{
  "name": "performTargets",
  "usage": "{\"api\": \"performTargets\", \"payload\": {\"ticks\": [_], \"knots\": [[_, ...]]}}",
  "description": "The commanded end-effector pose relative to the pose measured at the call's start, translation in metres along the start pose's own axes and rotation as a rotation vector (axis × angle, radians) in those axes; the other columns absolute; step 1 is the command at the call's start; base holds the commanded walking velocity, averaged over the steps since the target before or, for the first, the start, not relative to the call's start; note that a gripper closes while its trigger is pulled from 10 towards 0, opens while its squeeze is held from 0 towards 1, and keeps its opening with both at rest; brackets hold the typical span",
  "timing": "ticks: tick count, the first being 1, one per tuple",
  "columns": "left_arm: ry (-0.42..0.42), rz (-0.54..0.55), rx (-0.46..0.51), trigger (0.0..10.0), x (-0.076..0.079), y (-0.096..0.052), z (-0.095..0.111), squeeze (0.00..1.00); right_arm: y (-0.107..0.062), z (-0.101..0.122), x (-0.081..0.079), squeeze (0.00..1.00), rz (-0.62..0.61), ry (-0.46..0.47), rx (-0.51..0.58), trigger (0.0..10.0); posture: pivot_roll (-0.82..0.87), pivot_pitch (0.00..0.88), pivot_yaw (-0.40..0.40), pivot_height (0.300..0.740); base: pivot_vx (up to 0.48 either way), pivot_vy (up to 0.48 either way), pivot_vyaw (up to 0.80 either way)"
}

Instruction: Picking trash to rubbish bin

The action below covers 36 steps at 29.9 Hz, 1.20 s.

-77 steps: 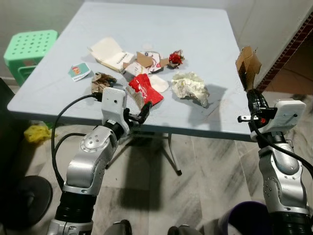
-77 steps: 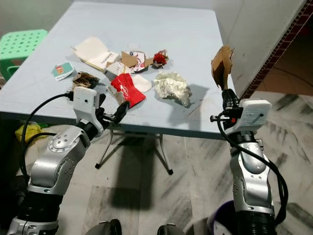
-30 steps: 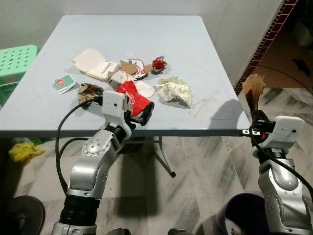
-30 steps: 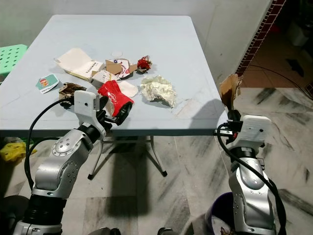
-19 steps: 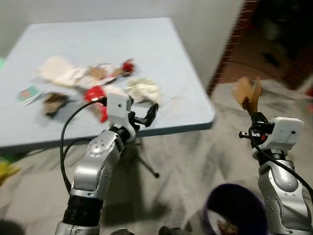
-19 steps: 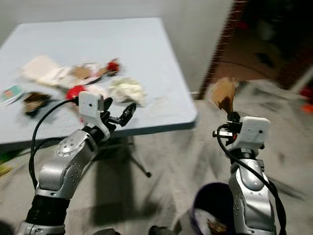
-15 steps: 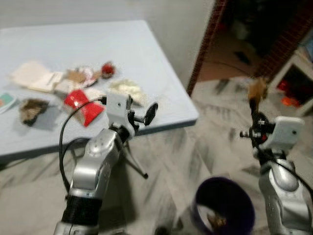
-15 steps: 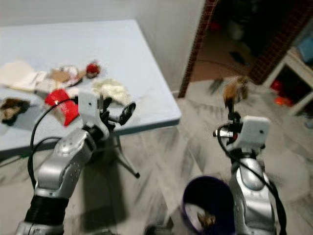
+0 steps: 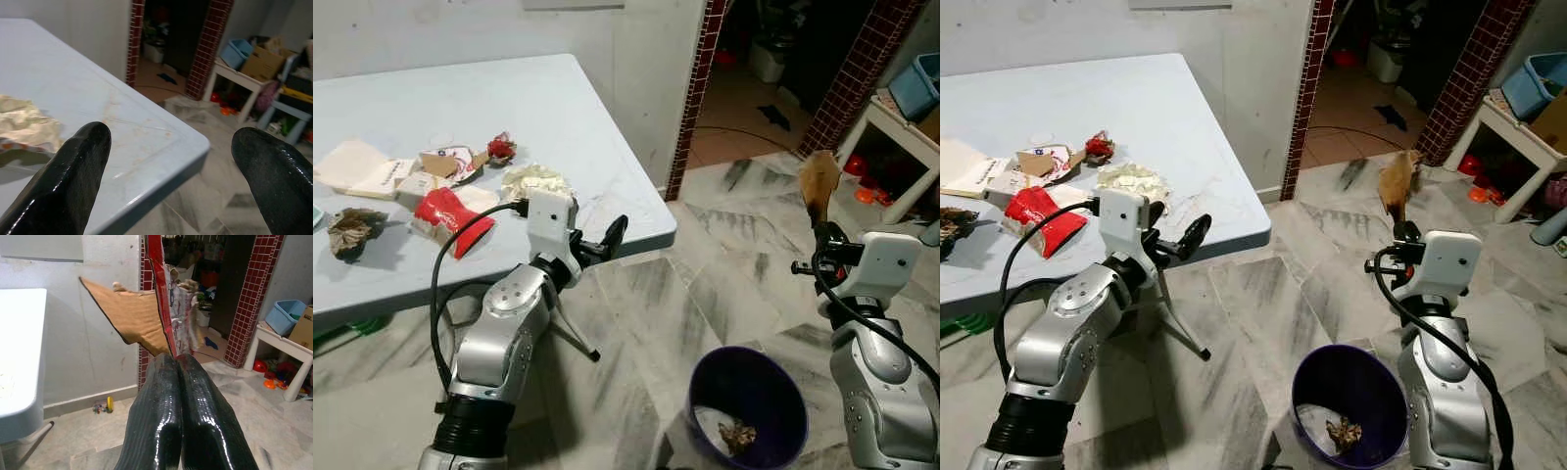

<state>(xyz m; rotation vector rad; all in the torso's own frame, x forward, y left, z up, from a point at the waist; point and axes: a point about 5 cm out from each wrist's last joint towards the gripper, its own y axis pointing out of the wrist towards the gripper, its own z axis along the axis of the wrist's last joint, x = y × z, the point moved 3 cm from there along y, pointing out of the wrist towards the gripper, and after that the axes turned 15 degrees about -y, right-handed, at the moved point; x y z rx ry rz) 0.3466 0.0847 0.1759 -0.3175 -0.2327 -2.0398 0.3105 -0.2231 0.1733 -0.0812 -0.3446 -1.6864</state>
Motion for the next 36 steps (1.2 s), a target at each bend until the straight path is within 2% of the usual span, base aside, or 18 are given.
{"api": "performTargets", "payload": {"ticks": [1,8,12,21,30,36], "knots": [[0.018,-0.011,-0.016,10.0,0.001,0.0,-0.002,0.0,0.0,-0.001,0.008,0.0,-0.016,-0.008,-0.007,10.0,-0.07,0.127,-0.028,0.74,0.0,0.0,0.0],[0.015,-0.027,-0.006,10.0,0.003,0.003,0.0,0.0,0.001,-0.001,0.01,0.0,-0.022,-0.017,-0.001,10.0,-0.08,0.112,-0.024,0.74,0.0,0.0,0.0],[0.046,-0.055,-0.02,10.0,0.008,0.004,-0.003,0.0,0.0,-0.003,0.01,0.0,-0.025,-0.006,-0.003,10.0,-0.08,0.108,-0.022,0.74,0.0,0.0,0.0],[0.015,-0.068,-0.01,10.0,0.011,0.004,-0.002,0.0,-0.001,-0.007,0.01,0.0,-0.024,-0.003,-0.024,10.0,-0.08,0.108,-0.02,0.74,0.0,0.0,0.0],[-0.009,-0.06,-0.025,10.0,0.01,0.005,-0.005,0.0,0.001,-0.008,0.01,0.0,-0.021,-0.003,-0.034,10.0,-0.08,0.109,-0.022,0.74,0.0,0.0,-0.76],[-0.02,-0.051,-0.021,10.0,0.009,0.005,-0.005,0.0,0.001,-0.009,0.009,0.0,-0.017,-0.005,-0.037,10.0,-0.08,0.11,-0.023,0.74,0.0,0.367,-0.76]]}}
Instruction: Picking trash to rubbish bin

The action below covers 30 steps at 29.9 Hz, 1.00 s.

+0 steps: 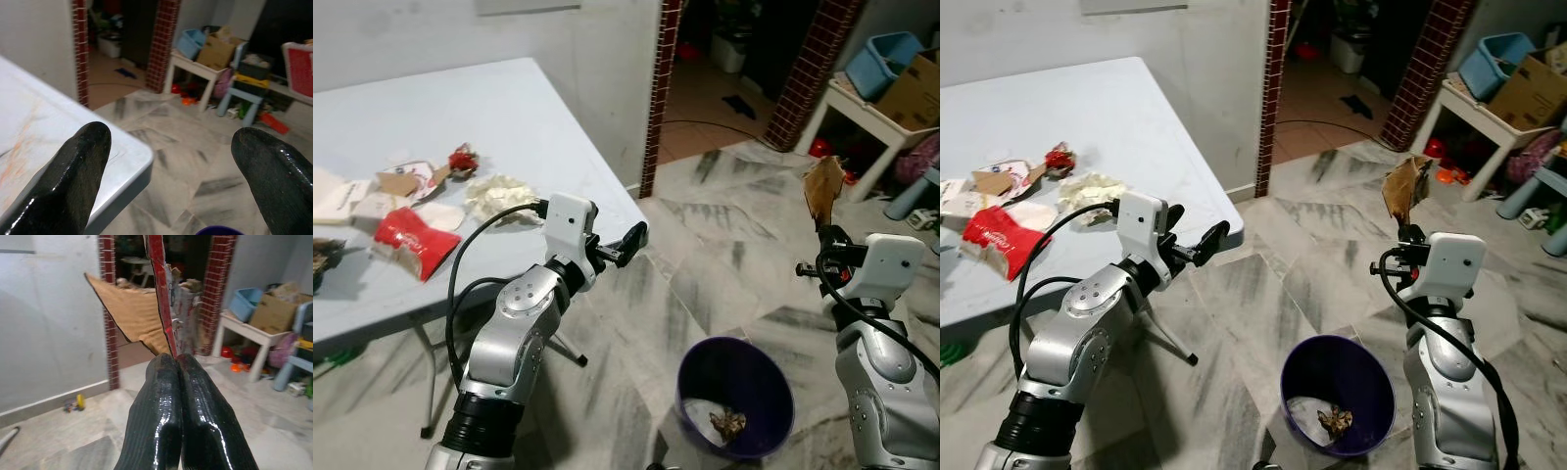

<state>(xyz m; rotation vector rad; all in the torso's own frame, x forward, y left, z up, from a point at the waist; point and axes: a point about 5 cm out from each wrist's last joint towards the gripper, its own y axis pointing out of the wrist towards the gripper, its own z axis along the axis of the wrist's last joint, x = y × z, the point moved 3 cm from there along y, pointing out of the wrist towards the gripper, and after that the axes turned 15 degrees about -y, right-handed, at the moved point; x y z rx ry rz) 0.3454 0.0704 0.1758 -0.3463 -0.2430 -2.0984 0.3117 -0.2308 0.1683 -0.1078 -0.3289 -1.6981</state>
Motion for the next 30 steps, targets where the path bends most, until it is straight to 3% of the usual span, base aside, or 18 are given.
{"api": "performTargets", "payload": {"ticks": [1,8,19,30], "knots": [[0.003,0.014,-0.008,10.0,-0.004,-0.001,0.0,0.0,0.0,-0.002,0.003,0.0,-0.01,0.002,-0.009,10.0,-0.08,0.11,-0.023,0.74,0.0,0.0,-0.76],[0.02,0.031,-0.018,10.0,-0.005,-0.001,-0.001,0.0,0.0,-0.002,0.004,0.0,-0.013,0.003,-0.01,10.0,-0.08,0.108,-0.024,0.74,0.0,0.0,-0.75],[0.044,0.027,-0.046,10.0,-0.003,0.002,-0.002,0.0,-0.001,-0.002,0.009,0.0,-0.034,0.019,-0.01,10.0,-0.08,0.123,-0.016,0.74,0.0,0.0,0.0],[0.077,-0.037,-0.09,10.0,0.006,0.008,-0.006,0.0,-0.002,-0.017,0.017,0.0,-0.053,0.002,-0.056,10.0,-0.09,0.146,0.006,0.74,0.0,0.0,0.0]]}}
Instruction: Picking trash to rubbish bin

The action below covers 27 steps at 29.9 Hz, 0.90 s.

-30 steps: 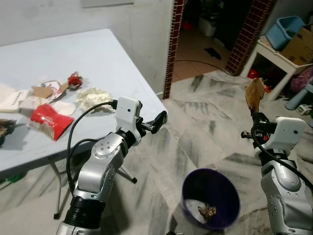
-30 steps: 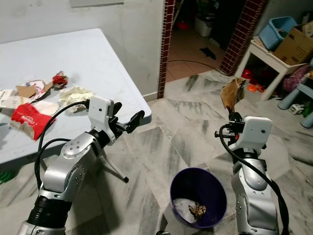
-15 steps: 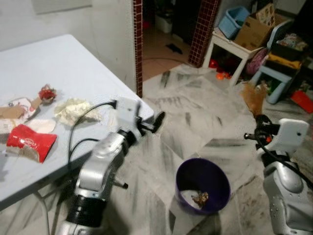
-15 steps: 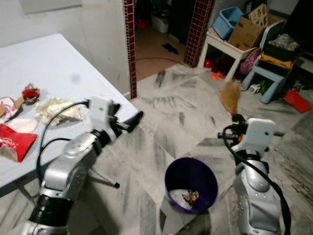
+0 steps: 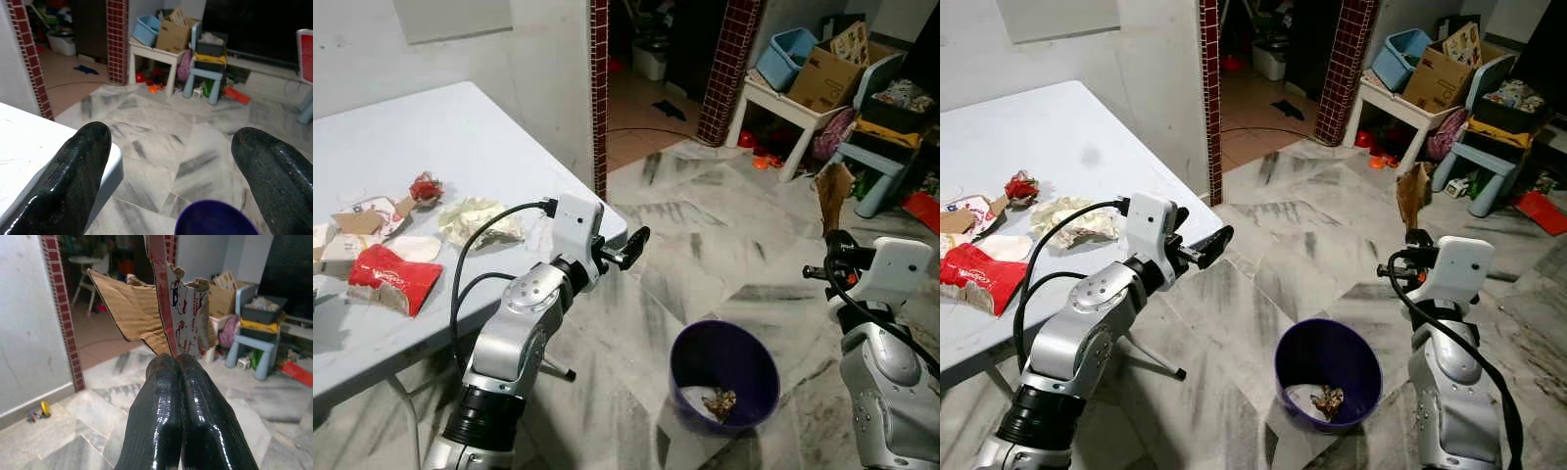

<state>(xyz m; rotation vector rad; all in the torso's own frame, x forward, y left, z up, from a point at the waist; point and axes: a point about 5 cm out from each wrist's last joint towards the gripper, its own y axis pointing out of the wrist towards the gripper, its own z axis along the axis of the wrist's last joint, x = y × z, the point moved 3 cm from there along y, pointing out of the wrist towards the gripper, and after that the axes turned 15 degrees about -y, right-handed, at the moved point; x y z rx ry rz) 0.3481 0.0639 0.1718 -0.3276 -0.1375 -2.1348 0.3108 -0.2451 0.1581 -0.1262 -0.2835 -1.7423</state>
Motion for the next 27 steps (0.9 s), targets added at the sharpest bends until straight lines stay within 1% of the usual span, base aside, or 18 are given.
{"api": "performTargets", "payload": {"ticks": [1,7,11,12,14,15,19,20,21,22,23,27], "knots": [[0.02,-0.032,-0.023,10.0,0.006,0.004,-0.001,0.0,-0.001,-0.005,0.008,0.0,-0.02,-0.011,-0.013,10.0,-0.1,0.15,0.009,0.74,0.0,0.0,0.0],[0.039,-0.105,-0.068,10.0,0.018,0.004,-0.009,0.0,0.0,-0.014,0.018,0.0,-0.037,-0.013,-0.046,10.0,-0.11,0.179,0.028,0.74,0.0,0.0,0.0],[0.047,-0.148,-0.104,10.0,0.025,0.003,-0.017,0.0,0.002,-0.019,0.023,0.0,-0.039,-0.029,-0.062,10.0,-0.11,0.204,0.042,0.74,0.0,0.0,0.0],[0.05,-0.179,-0.131,10.0,0.03,0.001,-0.024,0.0,0.004,-0.022,0.028,0.0,-0.045,-0.042,-0.067,10.0,-0.11,0.215,0.05,0.74,0.0,0.0,0.0],[0.052,-0.189,-0.14,10.0,0.032,-0.001,-0.026,0.0,0.004,-0.022,0.029,0.0,-0.048,-0.051,-0.069,10.0,-0.12,0.222,0.055,0.74,0.0,0.0,0.0],[0.052,-0.223,-0.161,10.0,0.037,-0.004,-0.031,0.0,0.005,-0.023,0.032,0.0,-0.052,-0.066,-0.07,10.0,-0.12,0.228,0.061,0.74,0.0,0.0,0.0],[0.046,-0.298,-0.198,10.0,0.048,-0.013,-0.038,0.0,0.006,-0.025,0.036,0.0,-0.053,-0.082,-0.077,10.0,-0.11,0.233,0.063,0.74,0.0,0.0,0.0],[0.046,-0.298,-0.198,10.0,0.048,-0.013,-0.038,0.0,0.006,-0.025,0.036,0.0,-0.053,-0.082,-0.077,10.0,-0.11,0.233,0.063,0.74,0.0,0.0,0.0],[0.046,-0.337,-0.21,10.0,0.054,-0.018,-0.04,0.0,0.006,-0.027,0.037,0.0,-0.049,-0.081,-0.08,10.0,-0.11,0.234,0.062,0.74,0.0,0.0,0.0],[0.036,-0.366,-0.213,10.0,0.059,-0.022,-0.04,0.0,0.006,-0.029,0.036,0.0,-0.033,-0.075,-0.085,10.0,-0.11,0.234,0.062,0.74,0.0,0.0,0.0],[0.031,-0.374,-0.214,10.0,0.06,-0.023,-0.039,0.0,0.006,-0.031,0.035,0.0,-0.024,-0.075,-0.09,10.0,-0.11,0.235,0.06,0.74,0.0,0.0,0.0],[0.048,-0.403,-0.227,10.0,0.065,-0.029,-0.041,0.0,0.006,-0.04,0.031,0.0,0.013,-0.058,-0.119,10.0,-0.11,0.234,0.058,0.74,0.0,0.0,0.0]]}}
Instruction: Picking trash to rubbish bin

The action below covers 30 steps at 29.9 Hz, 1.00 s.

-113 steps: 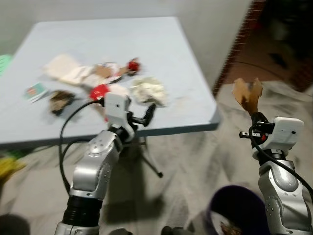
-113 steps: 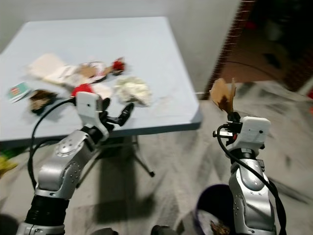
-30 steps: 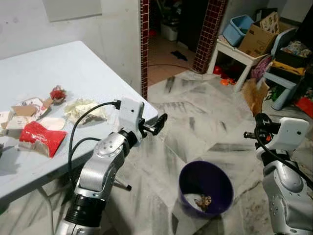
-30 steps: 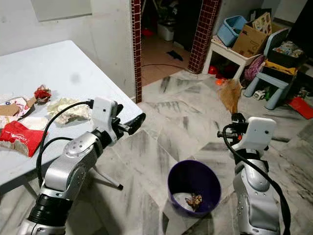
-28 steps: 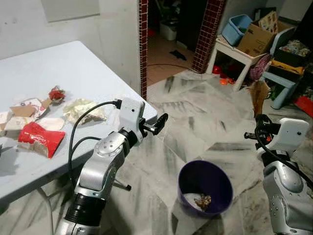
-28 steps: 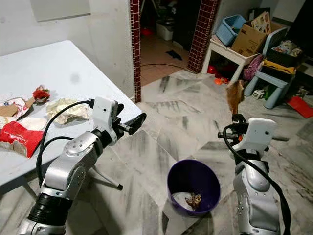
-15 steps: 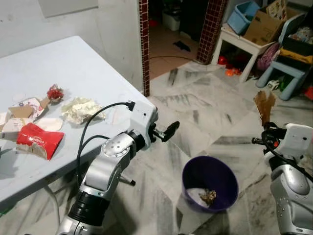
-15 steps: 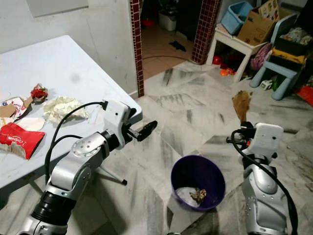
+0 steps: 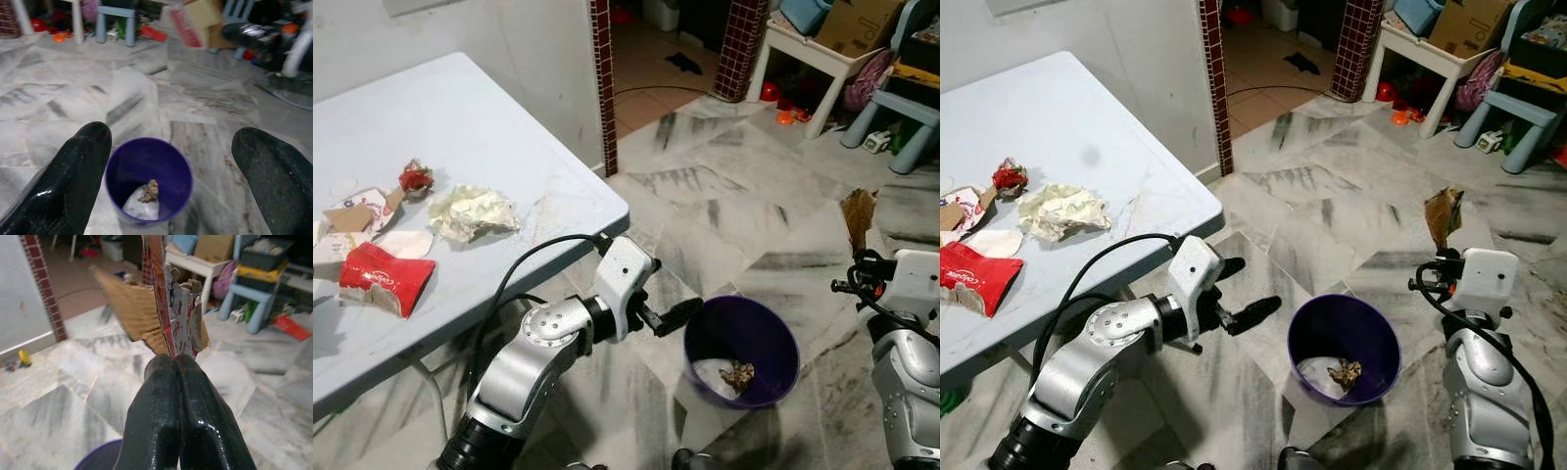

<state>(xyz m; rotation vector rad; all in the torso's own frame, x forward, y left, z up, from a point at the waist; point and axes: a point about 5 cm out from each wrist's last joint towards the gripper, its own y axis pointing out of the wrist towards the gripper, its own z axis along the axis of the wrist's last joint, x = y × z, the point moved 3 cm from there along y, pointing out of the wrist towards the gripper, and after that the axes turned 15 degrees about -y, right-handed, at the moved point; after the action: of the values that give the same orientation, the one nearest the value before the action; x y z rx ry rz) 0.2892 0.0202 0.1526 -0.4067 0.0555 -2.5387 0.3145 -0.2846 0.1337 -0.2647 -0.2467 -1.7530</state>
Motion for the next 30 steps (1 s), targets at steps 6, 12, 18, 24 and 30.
{"api": "performTargets", "payload": {"ticks": [6,12,18,24,30], "knots": [[-0.006,-0.025,-0.033,10.0,0.01,-0.005,-0.009,0.0,0.0,-0.023,-0.004,0.0,0.061,0.025,-0.065,10.0,-0.1,0.245,0.056,0.74,0.0,0.0,0.0],[-0.011,-0.037,-0.042,10.0,0.014,-0.008,-0.009,0.0,0.003,-0.038,0.002,0.0,0.06,0.012,-0.111,10.0,-0.09,0.264,0.056,0.74,0.0,0.0,0.0],[-0.01,-0.051,-0.047,10.0,0.018,-0.008,-0.009,0.0,0.007,-0.047,0.007,0.0,0.057,0.003,-0.147,10.0,-0.08,0.286,0.063,0.74,0.0,0.0,0.0],[-0.024,-0.091,-0.049,10.0,0.031,-0.006,-0.006,0.0,0.015,-0.062,0.011,0.0,0.062,-0.016,-0.217,10.0,-0.07,0.336,0.081,0.74,0.0,0.0,0.0],[-0.036,-0.096,-0.042,10.0,0.035,-0.005,-0.001,0.0,0.019,-0.064,0.008,0.0,0.078,0.004,-0.22,10.0,-0.06,0.369,0.089,0.74,0.0,0.0,0.0]]}}
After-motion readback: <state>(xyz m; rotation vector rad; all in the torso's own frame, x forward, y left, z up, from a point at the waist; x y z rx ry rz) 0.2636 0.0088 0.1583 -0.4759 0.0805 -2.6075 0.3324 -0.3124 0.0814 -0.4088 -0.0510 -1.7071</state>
